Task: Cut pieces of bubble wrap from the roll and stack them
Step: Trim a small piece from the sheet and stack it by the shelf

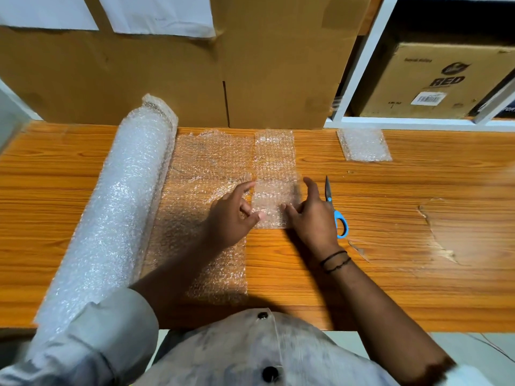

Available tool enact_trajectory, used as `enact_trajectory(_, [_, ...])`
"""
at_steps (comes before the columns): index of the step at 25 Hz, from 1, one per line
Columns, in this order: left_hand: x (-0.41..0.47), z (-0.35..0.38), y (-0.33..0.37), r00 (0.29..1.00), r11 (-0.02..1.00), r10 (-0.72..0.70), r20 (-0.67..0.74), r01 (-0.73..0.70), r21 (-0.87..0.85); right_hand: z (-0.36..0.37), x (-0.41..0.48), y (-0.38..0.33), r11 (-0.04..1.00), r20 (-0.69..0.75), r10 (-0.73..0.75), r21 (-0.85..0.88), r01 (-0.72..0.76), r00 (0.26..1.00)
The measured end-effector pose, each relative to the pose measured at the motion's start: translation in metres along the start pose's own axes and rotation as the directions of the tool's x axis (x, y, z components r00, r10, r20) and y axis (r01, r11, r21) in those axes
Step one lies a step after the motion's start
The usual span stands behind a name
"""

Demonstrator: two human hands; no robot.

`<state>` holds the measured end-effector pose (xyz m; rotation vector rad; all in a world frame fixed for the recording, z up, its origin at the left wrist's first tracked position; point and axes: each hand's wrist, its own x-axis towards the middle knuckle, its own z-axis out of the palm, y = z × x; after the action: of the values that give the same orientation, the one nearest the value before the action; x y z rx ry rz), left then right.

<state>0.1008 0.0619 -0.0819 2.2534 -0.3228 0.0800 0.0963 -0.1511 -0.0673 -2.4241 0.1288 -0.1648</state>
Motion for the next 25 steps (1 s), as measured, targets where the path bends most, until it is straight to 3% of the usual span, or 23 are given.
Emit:
enact_trajectory(2, [-0.002, 0.005, -0.005, 0.998, 0.990, 0.030, -0.063, -0.021, 0.139, -0.002, -0.004, -0.002, 0.999, -0.068, -0.052, -0.002, 0.052, 0.996])
enact_trajectory(5, [-0.004, 0.008, -0.009, 0.985, 0.920, 0.142, -0.096, -0.096, 0.379, -0.007, -0.018, 0.000, 0.934, -0.151, -0.307, -0.237, 0.267, 0.940])
enact_trajectory(8, [-0.007, 0.008, -0.013, 0.974, 0.857, 0.227, -0.017, -0.192, 0.478, -0.002, -0.024, 0.015, 0.849, 0.060, -0.394, -0.357, 0.388, 0.917])
enact_trajectory(10, [-0.009, 0.008, -0.014, 0.967, 0.854, 0.253, 0.017, -0.231, 0.466, 0.001, -0.026, 0.025, 0.842, 0.152, -0.367, -0.366, 0.397, 0.918])
enact_trajectory(14, [-0.009, 0.004, -0.010, 0.946, 0.860, 0.318, 0.066, -0.317, 0.401, -0.005, -0.030, 0.025, 0.863, 0.137, -0.373, -0.312, 0.398, 0.917])
enact_trajectory(18, [-0.004, -0.001, -0.013, 0.847, 0.726, 0.491, 0.202, -0.526, 0.443, -0.009, -0.033, 0.018, 0.872, 0.153, -0.369, -0.285, 0.398, 0.917])
enact_trajectory(20, [-0.001, -0.001, -0.012, 0.819, 0.682, 0.531, 0.218, -0.566, 0.464, -0.012, -0.037, 0.018, 0.862, 0.212, -0.373, -0.281, 0.422, 0.903])
enact_trajectory(22, [-0.001, -0.003, -0.010, 0.826, 0.710, 0.536, 0.175, -0.554, 0.435, -0.014, -0.040, 0.017, 0.840, 0.265, -0.379, -0.303, 0.450, 0.886])
enact_trajectory(25, [-0.006, -0.008, -0.011, 0.847, 0.777, 0.521, 0.103, -0.521, 0.353, -0.016, -0.041, 0.015, 0.855, 0.228, -0.383, -0.280, 0.437, 0.895])
